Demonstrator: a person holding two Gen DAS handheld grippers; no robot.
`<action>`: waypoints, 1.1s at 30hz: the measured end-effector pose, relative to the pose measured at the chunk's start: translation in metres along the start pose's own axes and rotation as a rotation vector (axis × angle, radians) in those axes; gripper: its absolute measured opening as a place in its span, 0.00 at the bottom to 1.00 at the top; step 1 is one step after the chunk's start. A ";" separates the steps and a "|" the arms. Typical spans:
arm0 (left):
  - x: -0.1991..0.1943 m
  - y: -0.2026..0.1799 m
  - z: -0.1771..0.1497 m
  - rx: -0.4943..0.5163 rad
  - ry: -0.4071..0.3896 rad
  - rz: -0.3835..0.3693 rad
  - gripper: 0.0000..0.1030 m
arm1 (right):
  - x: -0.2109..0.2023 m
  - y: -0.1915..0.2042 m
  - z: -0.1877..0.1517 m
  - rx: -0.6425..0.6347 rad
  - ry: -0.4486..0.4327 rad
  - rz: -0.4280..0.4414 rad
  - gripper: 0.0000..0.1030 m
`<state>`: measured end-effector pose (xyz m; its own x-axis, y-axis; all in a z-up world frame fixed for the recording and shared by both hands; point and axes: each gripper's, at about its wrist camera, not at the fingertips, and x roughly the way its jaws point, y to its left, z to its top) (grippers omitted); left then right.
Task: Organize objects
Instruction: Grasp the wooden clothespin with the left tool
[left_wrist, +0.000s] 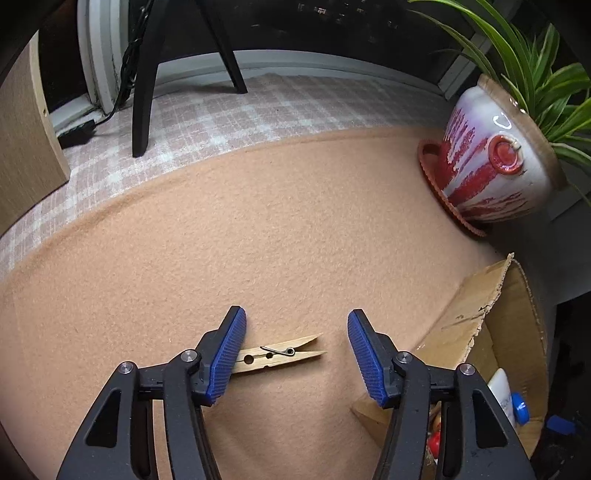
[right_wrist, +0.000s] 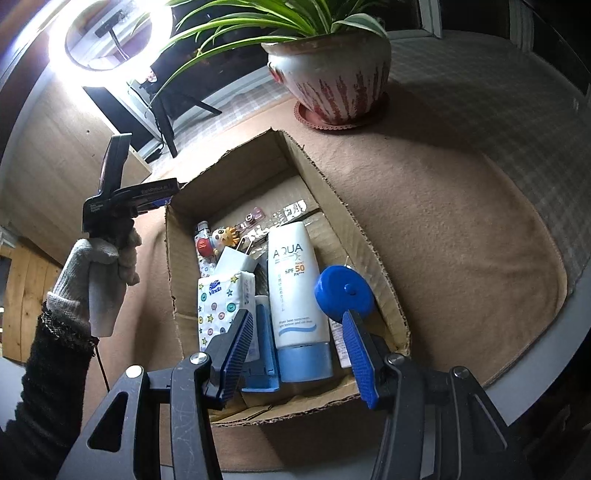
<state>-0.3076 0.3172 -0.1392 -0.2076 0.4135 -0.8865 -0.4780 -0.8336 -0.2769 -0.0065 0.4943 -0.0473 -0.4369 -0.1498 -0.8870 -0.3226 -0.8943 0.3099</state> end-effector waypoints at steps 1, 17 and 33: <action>-0.001 0.004 0.001 -0.018 0.001 -0.014 0.58 | 0.000 0.001 0.000 -0.002 0.001 0.002 0.45; -0.022 0.022 -0.032 0.009 0.013 0.032 0.37 | -0.007 0.003 -0.007 -0.017 -0.005 0.022 0.45; -0.045 0.020 -0.054 0.074 -0.012 0.089 0.34 | -0.006 0.005 -0.012 -0.043 0.008 0.051 0.45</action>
<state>-0.2614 0.2619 -0.1249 -0.2622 0.3438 -0.9017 -0.5188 -0.8381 -0.1687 0.0049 0.4857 -0.0448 -0.4449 -0.1986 -0.8733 -0.2637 -0.9029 0.3396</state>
